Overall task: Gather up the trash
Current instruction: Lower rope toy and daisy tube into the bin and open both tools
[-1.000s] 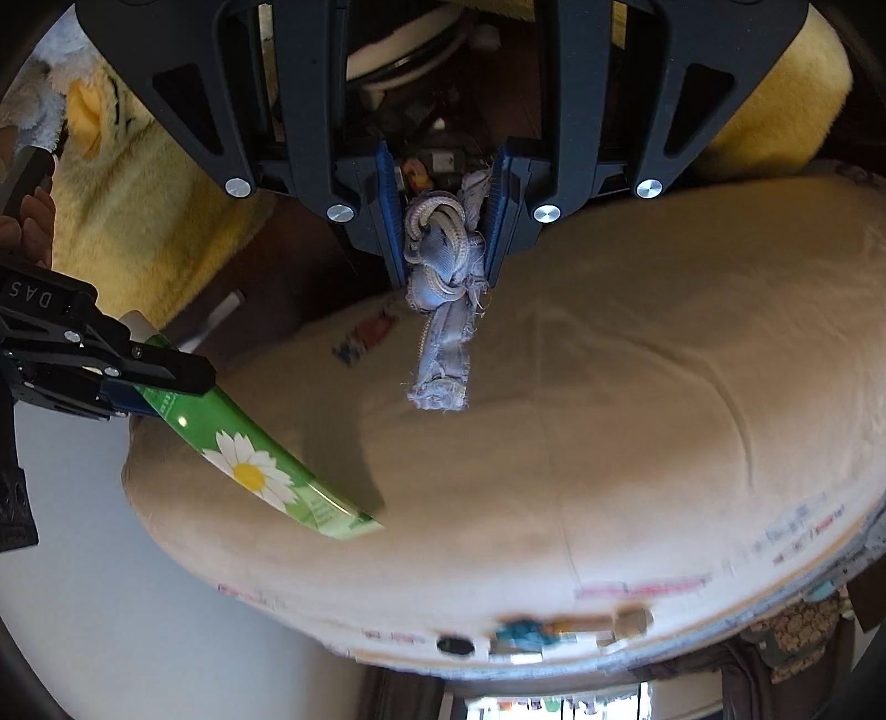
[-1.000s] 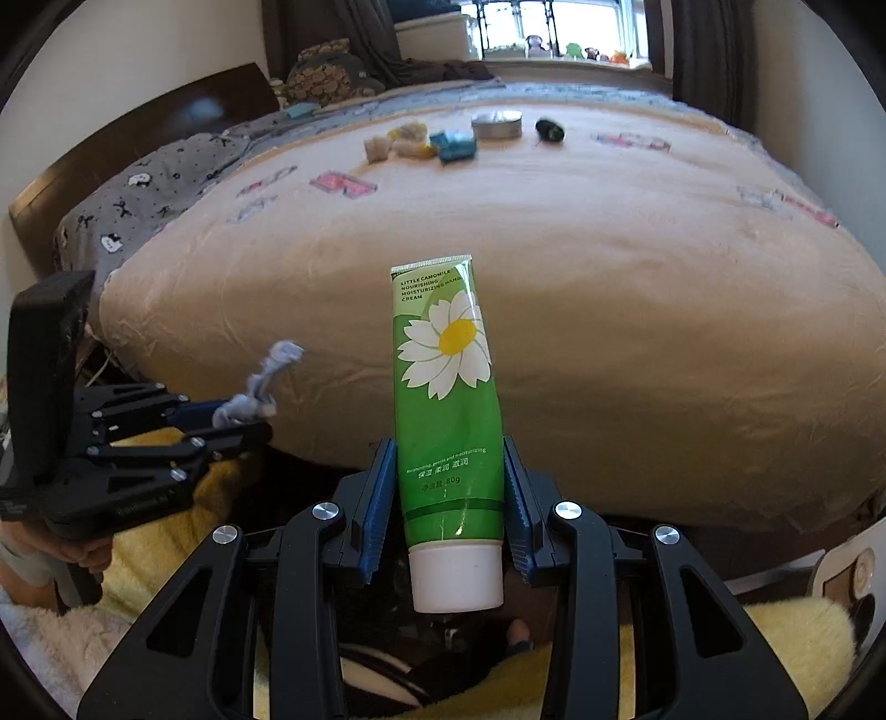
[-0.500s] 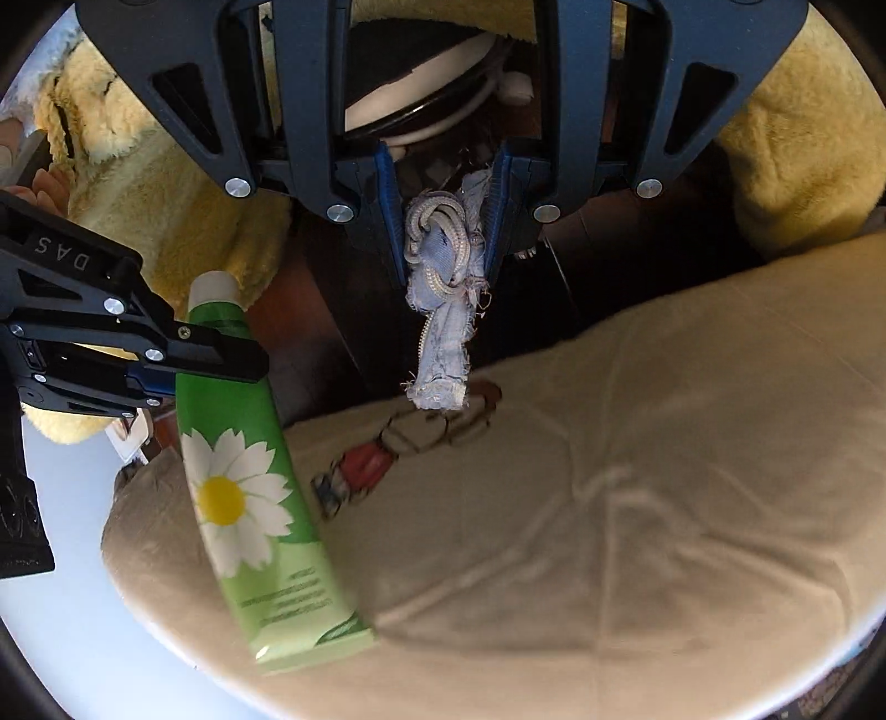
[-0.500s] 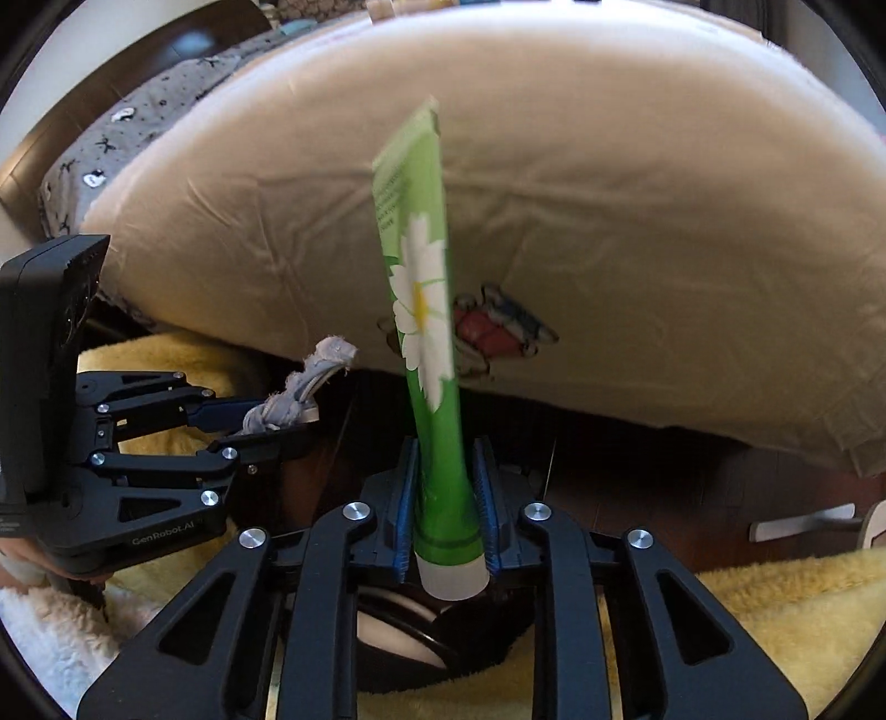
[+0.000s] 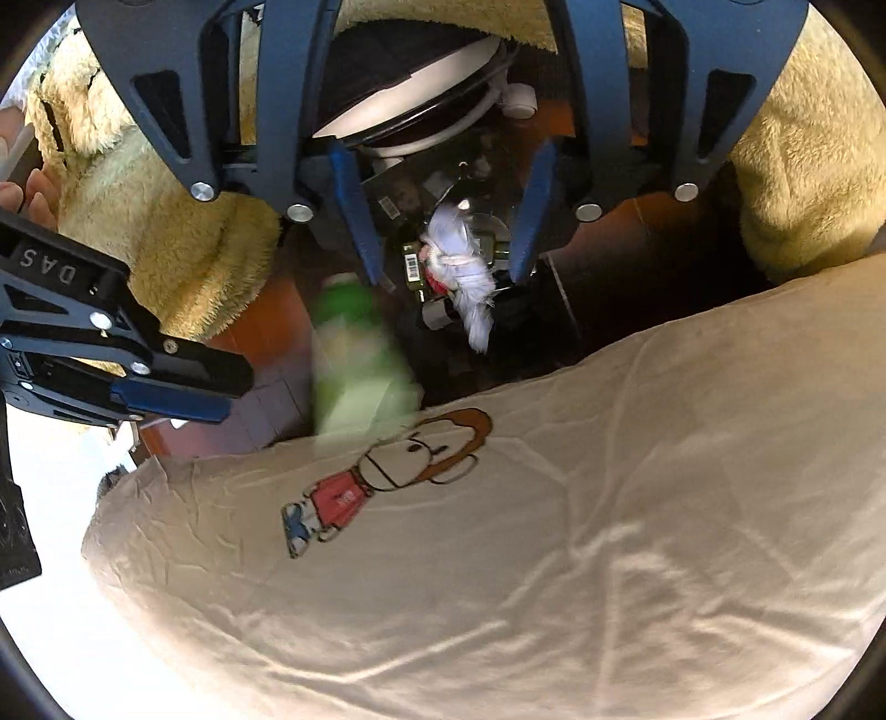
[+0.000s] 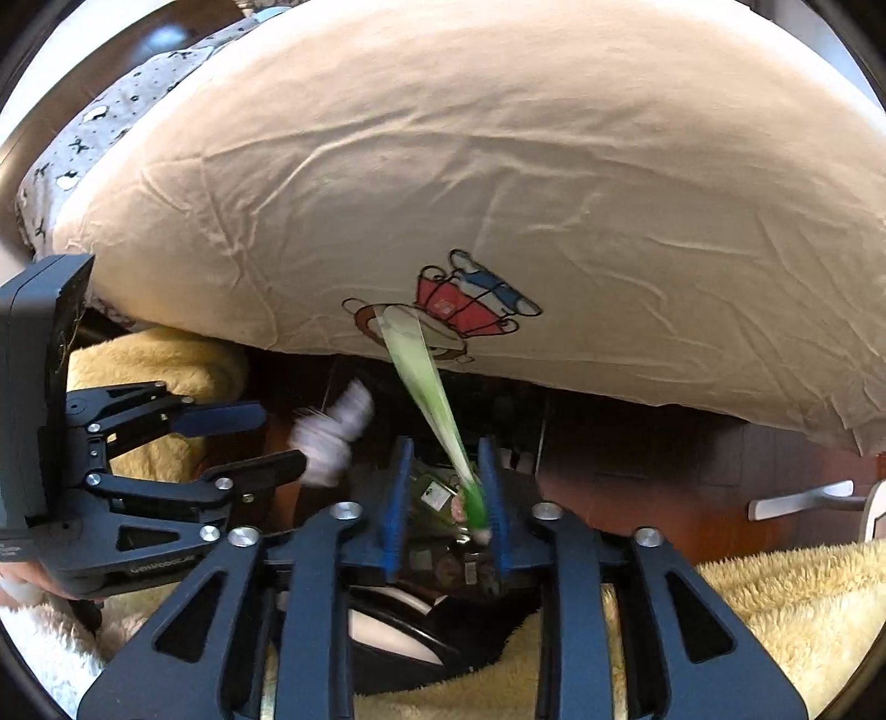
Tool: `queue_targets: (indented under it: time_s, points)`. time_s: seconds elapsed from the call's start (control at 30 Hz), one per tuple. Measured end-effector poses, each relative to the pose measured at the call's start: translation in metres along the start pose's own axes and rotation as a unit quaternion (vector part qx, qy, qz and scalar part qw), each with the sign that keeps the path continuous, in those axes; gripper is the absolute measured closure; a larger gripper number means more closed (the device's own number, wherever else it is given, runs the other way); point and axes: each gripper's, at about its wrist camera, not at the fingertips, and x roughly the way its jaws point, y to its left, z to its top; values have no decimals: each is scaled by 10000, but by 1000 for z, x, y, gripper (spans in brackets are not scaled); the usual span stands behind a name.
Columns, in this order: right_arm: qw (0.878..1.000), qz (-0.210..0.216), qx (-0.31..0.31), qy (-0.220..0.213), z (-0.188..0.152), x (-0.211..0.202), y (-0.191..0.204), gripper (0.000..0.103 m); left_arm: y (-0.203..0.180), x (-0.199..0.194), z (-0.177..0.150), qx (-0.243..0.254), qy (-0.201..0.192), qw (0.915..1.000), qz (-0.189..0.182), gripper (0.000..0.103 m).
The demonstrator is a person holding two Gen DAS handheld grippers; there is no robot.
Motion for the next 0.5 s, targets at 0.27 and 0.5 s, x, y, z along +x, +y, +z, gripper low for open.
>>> queue_targets:
  time_s: [0.27,0.5]
  points:
    - [9995,9,258,-200,3,-13,-16,52,1,-24,2,-63,-312,9994,128,48]
    - [9971,-63,213,-733,22,-53,-20,40,8,-68,15,-41,-893,9955,314,35]
